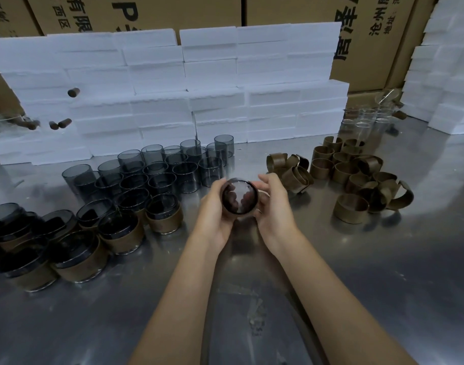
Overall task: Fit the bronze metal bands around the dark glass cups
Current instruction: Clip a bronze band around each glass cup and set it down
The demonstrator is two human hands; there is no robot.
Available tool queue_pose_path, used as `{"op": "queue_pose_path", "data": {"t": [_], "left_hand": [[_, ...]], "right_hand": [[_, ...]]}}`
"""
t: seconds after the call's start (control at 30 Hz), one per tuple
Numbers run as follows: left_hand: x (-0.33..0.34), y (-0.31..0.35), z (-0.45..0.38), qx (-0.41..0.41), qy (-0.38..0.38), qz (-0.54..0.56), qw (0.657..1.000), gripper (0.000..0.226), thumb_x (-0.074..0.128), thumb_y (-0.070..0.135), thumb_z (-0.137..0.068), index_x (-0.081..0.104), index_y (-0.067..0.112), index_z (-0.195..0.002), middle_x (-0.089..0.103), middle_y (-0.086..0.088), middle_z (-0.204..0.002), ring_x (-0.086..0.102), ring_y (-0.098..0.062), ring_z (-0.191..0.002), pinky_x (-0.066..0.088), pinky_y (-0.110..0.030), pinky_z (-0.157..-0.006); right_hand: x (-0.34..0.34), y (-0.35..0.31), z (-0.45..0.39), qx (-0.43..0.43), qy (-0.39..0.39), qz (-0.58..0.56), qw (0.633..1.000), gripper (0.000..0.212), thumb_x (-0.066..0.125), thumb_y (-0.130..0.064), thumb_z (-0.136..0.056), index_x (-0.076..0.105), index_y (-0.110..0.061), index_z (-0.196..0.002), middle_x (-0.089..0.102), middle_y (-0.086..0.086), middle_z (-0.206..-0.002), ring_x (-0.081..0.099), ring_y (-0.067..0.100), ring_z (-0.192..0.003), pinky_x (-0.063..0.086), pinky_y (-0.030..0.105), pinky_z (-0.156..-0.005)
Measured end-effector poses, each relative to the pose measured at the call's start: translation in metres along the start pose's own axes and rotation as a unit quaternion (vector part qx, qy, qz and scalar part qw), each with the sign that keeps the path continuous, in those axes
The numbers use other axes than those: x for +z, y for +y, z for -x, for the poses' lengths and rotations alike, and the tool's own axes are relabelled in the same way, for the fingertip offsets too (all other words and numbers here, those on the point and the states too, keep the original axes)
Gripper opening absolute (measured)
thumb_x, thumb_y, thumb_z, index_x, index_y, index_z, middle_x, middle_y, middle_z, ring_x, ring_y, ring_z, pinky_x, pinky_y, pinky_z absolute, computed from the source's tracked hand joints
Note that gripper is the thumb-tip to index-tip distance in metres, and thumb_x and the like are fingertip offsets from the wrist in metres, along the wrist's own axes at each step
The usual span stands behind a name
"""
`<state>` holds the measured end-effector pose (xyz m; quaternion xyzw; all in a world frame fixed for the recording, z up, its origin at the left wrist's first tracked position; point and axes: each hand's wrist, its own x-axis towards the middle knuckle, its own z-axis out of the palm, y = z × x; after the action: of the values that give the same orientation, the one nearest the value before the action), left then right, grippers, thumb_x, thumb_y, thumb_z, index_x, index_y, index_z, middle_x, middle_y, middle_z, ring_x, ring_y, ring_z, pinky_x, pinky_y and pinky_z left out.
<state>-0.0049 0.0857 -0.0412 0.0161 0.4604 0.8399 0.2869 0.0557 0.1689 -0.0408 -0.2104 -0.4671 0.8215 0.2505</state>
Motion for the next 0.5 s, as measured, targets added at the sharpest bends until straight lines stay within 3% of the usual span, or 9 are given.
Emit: {"op": "queue_pose_path", "data": {"t": [0.07,0.13,0.2,0.33,0.5], "left_hand": [[0.005,-0.005,0.003,0.0,0.008,-0.034,0.999,0.03,0.06,0.032,-0.101,0.067,0.006,-0.114,0.072,-0.018,-0.11,0.07,-0.029,-0.101,0.058,-0.039,-0.085],[0.01,-0.01,0.005,0.013,0.028,-0.064,0.997,0.024,0.064,0.033,-0.099,0.07,0.01,-0.101,0.075,-0.012,-0.093,0.073,-0.025,-0.089,0.059,-0.039,-0.085],[0.013,-0.014,0.005,0.024,0.047,-0.062,0.997,0.021,0.066,0.032,-0.097,0.07,0.012,-0.091,0.073,-0.007,-0.078,0.073,-0.024,-0.078,0.06,-0.04,-0.082],[0.013,-0.018,0.006,0.036,0.066,-0.05,0.996,0.022,0.072,0.033,-0.091,0.067,0.014,-0.08,0.067,-0.004,-0.069,0.07,-0.024,-0.073,0.059,-0.036,-0.07],[0.014,-0.018,0.008,0.034,0.044,-0.044,0.997,0.043,0.073,0.033,-0.089,0.057,0.022,-0.051,0.055,-0.001,-0.059,0.063,-0.022,-0.06,0.055,-0.03,-0.06]], "right_hand": [[-0.003,-0.003,0.001,0.031,0.019,-0.022,0.999,0.026,0.059,-0.033,-0.096,0.064,-0.011,-0.083,0.069,0.002,-0.068,0.065,0.015,-0.063,0.051,0.033,-0.071],[-0.005,-0.003,0.0,0.05,0.042,-0.023,0.998,0.023,0.066,-0.031,-0.092,0.063,-0.012,-0.081,0.065,0.006,-0.074,0.064,0.019,-0.068,0.053,0.033,-0.07],[-0.005,-0.001,0.0,0.048,0.053,-0.033,0.997,0.02,0.07,-0.027,-0.09,0.061,-0.013,-0.078,0.063,0.004,-0.069,0.064,0.02,-0.065,0.055,0.031,-0.065],[-0.001,0.001,0.0,0.042,0.051,-0.022,0.998,0.027,0.073,-0.029,-0.087,0.056,-0.014,-0.073,0.059,0.002,-0.061,0.062,0.02,-0.059,0.054,0.031,-0.062],[0.0,-0.001,0.001,0.046,0.042,0.004,0.998,0.032,0.076,-0.033,-0.085,0.055,-0.016,-0.068,0.056,0.003,-0.063,0.061,0.026,-0.07,0.054,0.037,-0.069]]}}
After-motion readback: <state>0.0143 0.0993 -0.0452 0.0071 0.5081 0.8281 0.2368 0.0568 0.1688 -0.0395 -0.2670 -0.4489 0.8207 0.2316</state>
